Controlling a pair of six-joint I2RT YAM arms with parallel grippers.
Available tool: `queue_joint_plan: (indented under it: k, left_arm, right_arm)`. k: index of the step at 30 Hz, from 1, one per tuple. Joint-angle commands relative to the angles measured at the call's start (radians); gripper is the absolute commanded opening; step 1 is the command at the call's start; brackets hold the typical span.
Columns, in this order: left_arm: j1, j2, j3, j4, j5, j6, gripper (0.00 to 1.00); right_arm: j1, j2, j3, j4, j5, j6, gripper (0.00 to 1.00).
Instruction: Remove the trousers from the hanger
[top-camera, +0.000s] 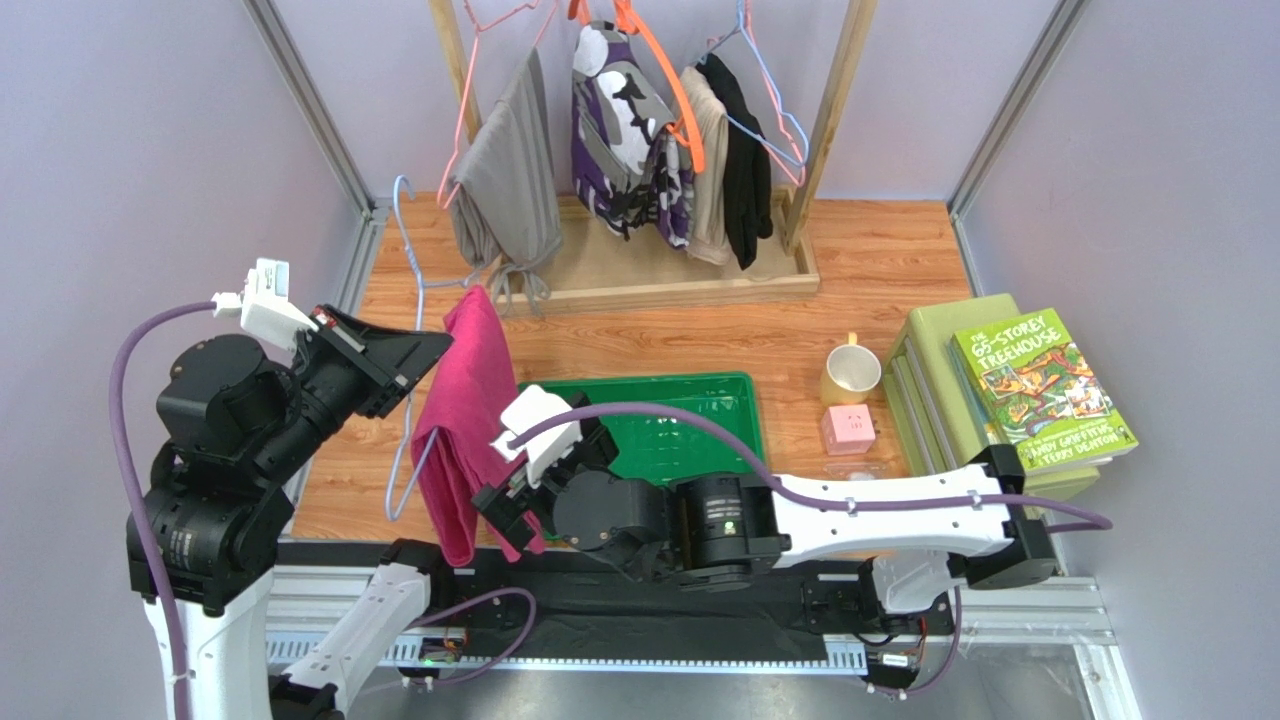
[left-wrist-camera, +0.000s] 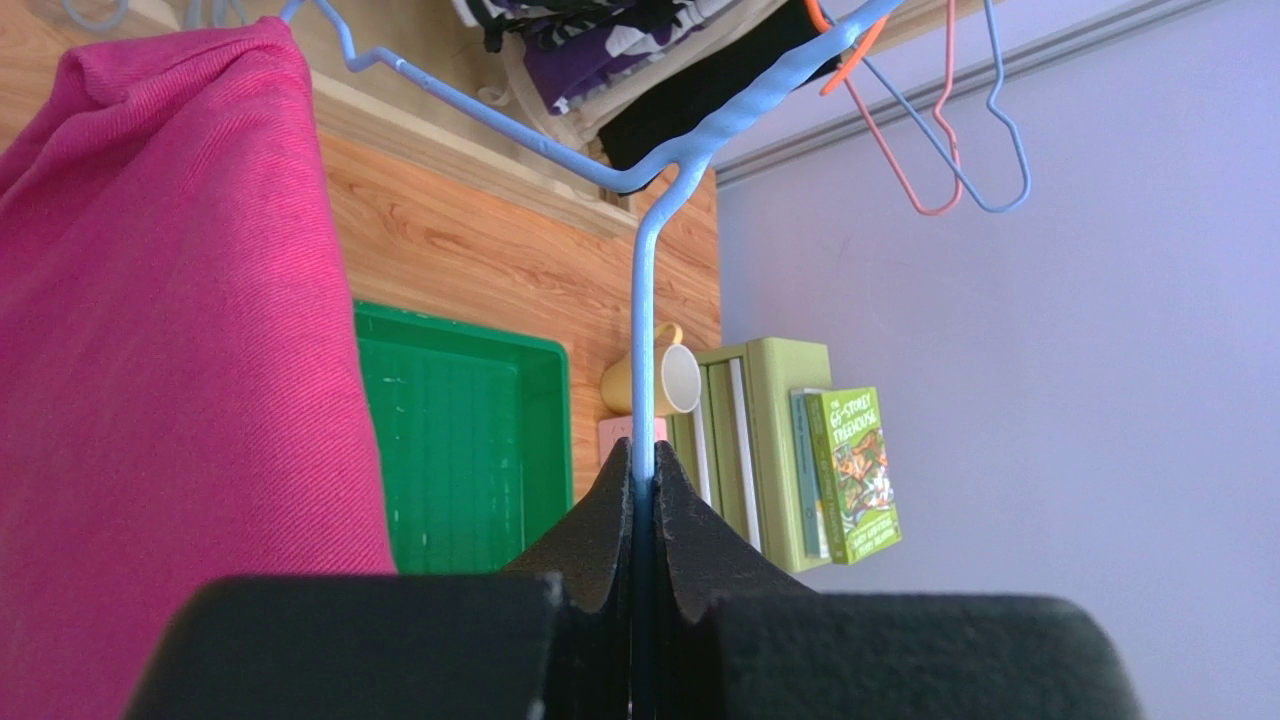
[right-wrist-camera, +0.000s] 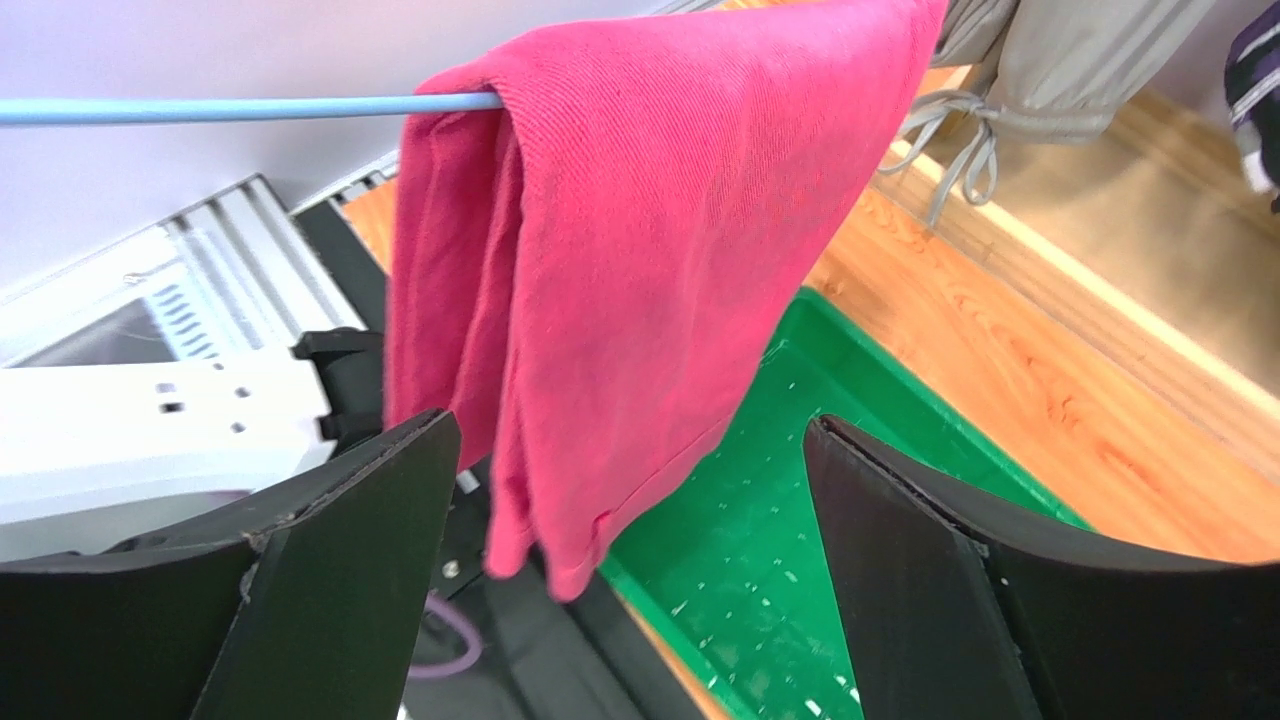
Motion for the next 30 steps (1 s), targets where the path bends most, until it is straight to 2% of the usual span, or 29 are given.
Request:
queue_joint_plan:
  k: [1, 10, 17, 30]
  left_arm:
    - [0.0, -0.016, 0.073, 0.14, 0.022, -0.019, 0.0]
    - [0.0, -0.004, 0.15, 0.14, 0.046, -0.028, 0.0]
    - [0.0, -0.013, 0.178, 0.136, 0.061, -0.04, 0.0]
    - [0.0, -0.019, 0.227, 0.139, 0.091, -0.082, 0.0]
  right_arm:
    - [-0.006, 0.055, 0.046, 0.16, 0.048, -0.106, 0.91]
    - [-0.018, 0.13, 0.115, 0.207, 0.036, -0.117, 0.9]
    - [-0.029, 0.157, 0.118, 0.251, 0.103, -0.118, 0.89]
    - [-0.036, 0.209, 0.187, 0.338, 0.129, -0.163, 0.88]
